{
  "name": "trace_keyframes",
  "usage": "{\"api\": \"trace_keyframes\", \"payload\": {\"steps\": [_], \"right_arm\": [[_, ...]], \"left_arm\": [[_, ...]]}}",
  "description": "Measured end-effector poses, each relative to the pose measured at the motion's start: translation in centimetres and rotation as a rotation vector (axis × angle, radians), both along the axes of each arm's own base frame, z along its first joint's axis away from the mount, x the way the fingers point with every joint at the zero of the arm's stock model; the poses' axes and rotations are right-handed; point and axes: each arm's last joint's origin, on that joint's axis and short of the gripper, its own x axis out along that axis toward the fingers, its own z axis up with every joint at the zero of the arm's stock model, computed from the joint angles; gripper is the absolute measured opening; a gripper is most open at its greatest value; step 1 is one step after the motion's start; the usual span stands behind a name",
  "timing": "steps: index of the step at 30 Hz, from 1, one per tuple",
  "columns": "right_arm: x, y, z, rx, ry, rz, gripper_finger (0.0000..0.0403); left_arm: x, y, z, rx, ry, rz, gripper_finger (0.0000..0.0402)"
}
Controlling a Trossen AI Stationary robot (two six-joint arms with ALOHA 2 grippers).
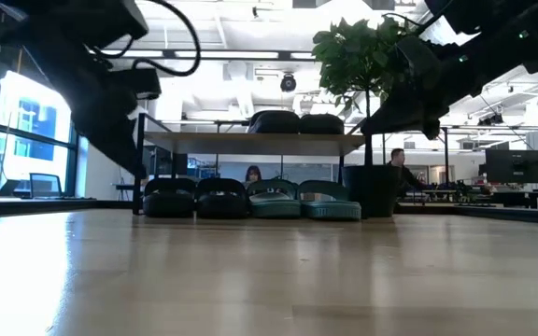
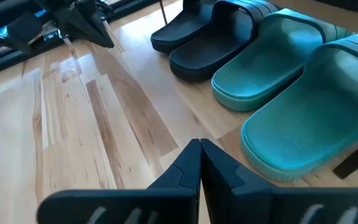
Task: Pick and place slides into the shelf
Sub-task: Adjust the slippers under the shelf
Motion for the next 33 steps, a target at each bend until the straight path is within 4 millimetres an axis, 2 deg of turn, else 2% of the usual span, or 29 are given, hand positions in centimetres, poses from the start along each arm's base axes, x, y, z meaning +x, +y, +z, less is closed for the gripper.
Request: {"api": "trace_keyframes", "payload": {"steps": [5, 16, 33], "right_arm": [[0.0, 0.0, 0.0, -0.023, 0.010, -0.002, 0.0000], [-0.1, -0.1, -0.2, -0.036, 0.027, -0.011, 0.0000], [-0.2, -0.1, -0.4, -0.042, 0.053, -0.009, 0.0000]], "left_arm": [[1.1, 0.8, -0.5, 0.054, 0.007, -0.068, 0.0001], [2.0, 3.1, -3.2, 0.061, 0.102, -0.036, 0.0001], [1.5, 5.6, -3.3, 0.128, 0.127, 0.103, 0.0000]]}}
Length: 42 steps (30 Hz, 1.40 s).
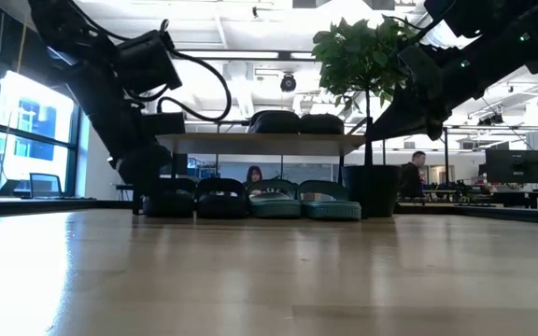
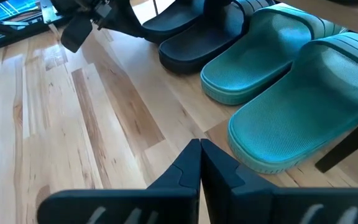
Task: Pick and place slides into the shelf
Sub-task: Adjust the slippers under the shelf, then return to Home Position
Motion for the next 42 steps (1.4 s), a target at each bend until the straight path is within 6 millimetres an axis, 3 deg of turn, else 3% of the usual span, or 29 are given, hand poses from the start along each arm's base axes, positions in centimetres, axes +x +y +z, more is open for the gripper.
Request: {"api": "trace_keyframes", "payload": {"steps": [9, 29, 42], "right_arm": [[-0.1, 0.0, -0.1, 0.002, 0.011, -0.001, 0.0000], [-0.1, 0.0, -0.2, 0.008, 0.019, -0.006, 0.0000], [-0.2, 0.0, -0.4, 0.016, 0.039, -0.009, 0.0000]], "left_arm": [[-0.4, 0.2, -0.1, -0.015, 0.038, 0.008, 0.0000], [0.6, 0.1, 0.1, -0.096, -0.064, -0.101, 0.0000], [0.8, -0.4, 0.5, -0.251, -0.140, -0.190, 0.0001]]}}
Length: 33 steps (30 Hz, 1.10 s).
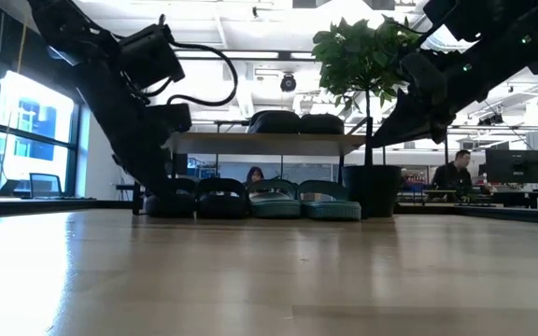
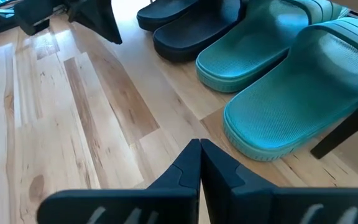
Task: Pick and place slides into the shelf
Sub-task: Return to Home Position
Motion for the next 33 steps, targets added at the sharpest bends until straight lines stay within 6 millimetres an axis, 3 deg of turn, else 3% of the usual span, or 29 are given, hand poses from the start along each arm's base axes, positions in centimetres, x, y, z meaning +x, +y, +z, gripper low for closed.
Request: {"api": "trace_keyframes", "payload": {"steps": [7, 17, 24, 28, 33], "right_arm": [[0.0, 0.1, 0.0, 0.022, 0.002, 0.031, 0.0000], [0.0, 0.1, 0.0, 0.025, 0.003, 0.040, 0.0000], [0.1, 0.4, 0.0, 0.090, 0.000, 0.114, 0.0000], [0.2, 0.6, 0.8, 0.186, -0.069, 0.197, 0.0000], [-0.9, 0.0, 4.6, 0.237, -0.261, 0.293, 0.0000]], "left_arm": [[0.2, -0.8, 0.5, -0.077, -0.055, -0.033, 0.0001], [0.3, -3.9, 2.8, -0.154, -0.180, -0.123, 0.0002], [1.4, -5.6, 4.9, -0.335, -0.417, -0.164, 0.0043], [2.6, -5.9, 7.5, -0.460, -0.689, -0.288, 0.0052], [3.0, -4.7, 12.6, -0.485, -0.970, -0.394, 0.0039]]}}
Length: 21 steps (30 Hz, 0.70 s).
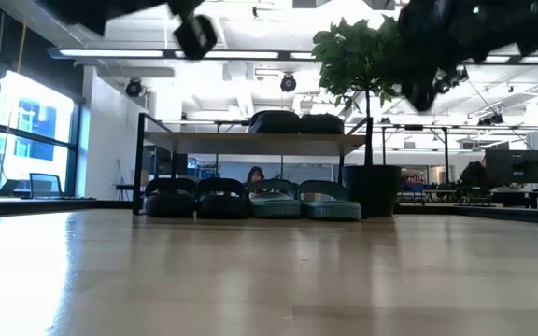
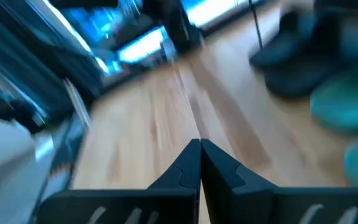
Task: Pick and place slides into the shelf
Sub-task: Return to Home Position
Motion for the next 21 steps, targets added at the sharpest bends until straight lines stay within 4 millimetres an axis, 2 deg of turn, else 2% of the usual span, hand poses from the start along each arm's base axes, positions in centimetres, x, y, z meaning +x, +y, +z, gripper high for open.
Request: {"api": "trace_keyframes", "payload": {"steps": [3, 8, 12, 14, 18, 21], "right_arm": [[-1.2, -0.6, 3.7, -0.032, -0.117, -0.011, 0.0000], [-4.0, -1.5, 10.2, -0.170, -0.202, -0.033, 0.0000], [-6.7, -1.7, 16.3, -0.265, -0.286, -0.058, 0.0000], [-8.1, -1.7, 19.0, -0.307, -0.329, -0.088, 0.0000], [-10.8, -1.7, 22.2, -0.371, -0.386, -0.135, 0.0000], [-13.0, -1.5, 23.4, -0.385, -0.447, -0.147, 0.0000]], "left_arm": [[-0.3, 1.5, 3.0, 0.035, -0.047, 0.040, 0.0026], [-1.4, 3.9, 9.2, 0.209, -0.138, 0.042, 0.0006], [-3.2, 5.0, 15.1, 0.343, -0.211, 0.083, 0.0002], [-4.3, 5.2, 17.5, 0.402, -0.207, 0.109, 0.0003], [-6.7, 5.1, 20.6, 0.486, -0.172, 0.198, 0.0005], [-8.8, 4.5, 22.0, 0.525, -0.194, 0.268, 0.0005]]}}
